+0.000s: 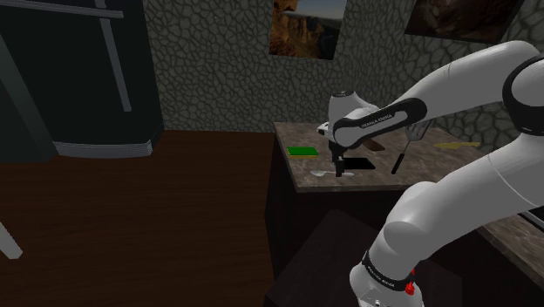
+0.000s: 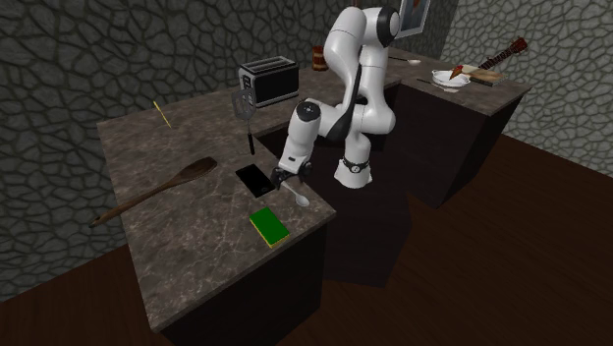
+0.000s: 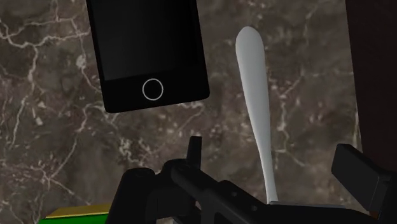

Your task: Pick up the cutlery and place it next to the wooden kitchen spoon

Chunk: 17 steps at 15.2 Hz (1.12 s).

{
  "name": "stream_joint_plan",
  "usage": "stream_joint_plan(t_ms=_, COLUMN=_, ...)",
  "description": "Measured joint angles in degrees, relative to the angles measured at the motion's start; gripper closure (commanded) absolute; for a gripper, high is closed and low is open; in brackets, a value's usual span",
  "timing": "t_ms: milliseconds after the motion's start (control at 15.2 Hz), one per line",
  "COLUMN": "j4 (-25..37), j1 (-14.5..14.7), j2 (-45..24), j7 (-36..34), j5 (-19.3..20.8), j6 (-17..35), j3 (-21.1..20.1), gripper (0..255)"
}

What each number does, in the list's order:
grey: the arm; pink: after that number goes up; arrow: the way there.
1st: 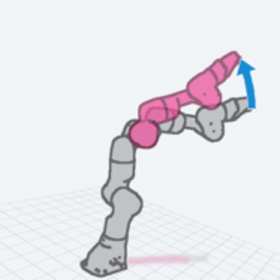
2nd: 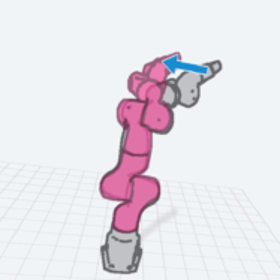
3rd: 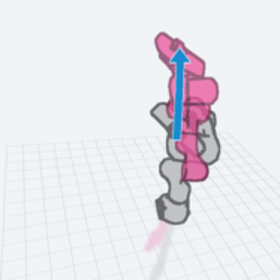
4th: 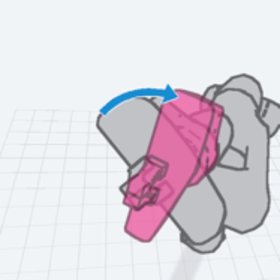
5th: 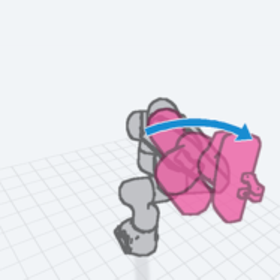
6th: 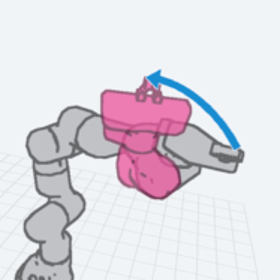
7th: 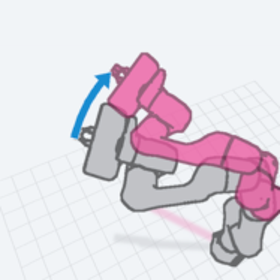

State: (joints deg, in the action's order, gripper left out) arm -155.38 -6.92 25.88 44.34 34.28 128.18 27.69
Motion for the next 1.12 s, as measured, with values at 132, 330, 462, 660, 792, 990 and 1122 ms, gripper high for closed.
stream_joint_plan(t_ms=132, j4=-0.3, j1=-0.1, j2=-1.3, j7=-0.1, j5=0.5, j6=1.7, j3=0.6, gripper=0)
stream_joint_plan(t_ms=330, j4=-0.7, j1=-0.2, j2=-1.9, j7=-0.2, j5=0.8, j6=2.7, j3=0.9, gripper=0)
stream_joint_plan(t_ms=462, j4=-0.7, j1=-0.3, j2=-2.0, j7=-0.2, j5=0.8, j6=2.8, j3=0.9, gripper=0)
stream_joint_plan(t_ms=660, j4=-0.7, j1=-0.3, j2=-2.0, j7=-0.2, j5=0.8, j6=2.8, j3=0.9, gripper=255)
stream_joint_plan(t_ms=792, j4=-0.7, j1=-0.3, j2=-2.0, j7=-0.2, j5=0.8, j6=2.8, j3=0.9, gripper=255)
stream_joint_plan(t_ms=990, j4=-0.7, j1=-0.3, j2=-2.0, j7=-0.2, j5=0.8, j6=2.8, j3=0.9, gripper=255)
stream_joint_plan(t_ms=1122, j4=-0.7, j1=-0.3, j2=-2.0, j7=-0.2, j5=0.8, j6=2.8, j3=0.9, gripper=255)
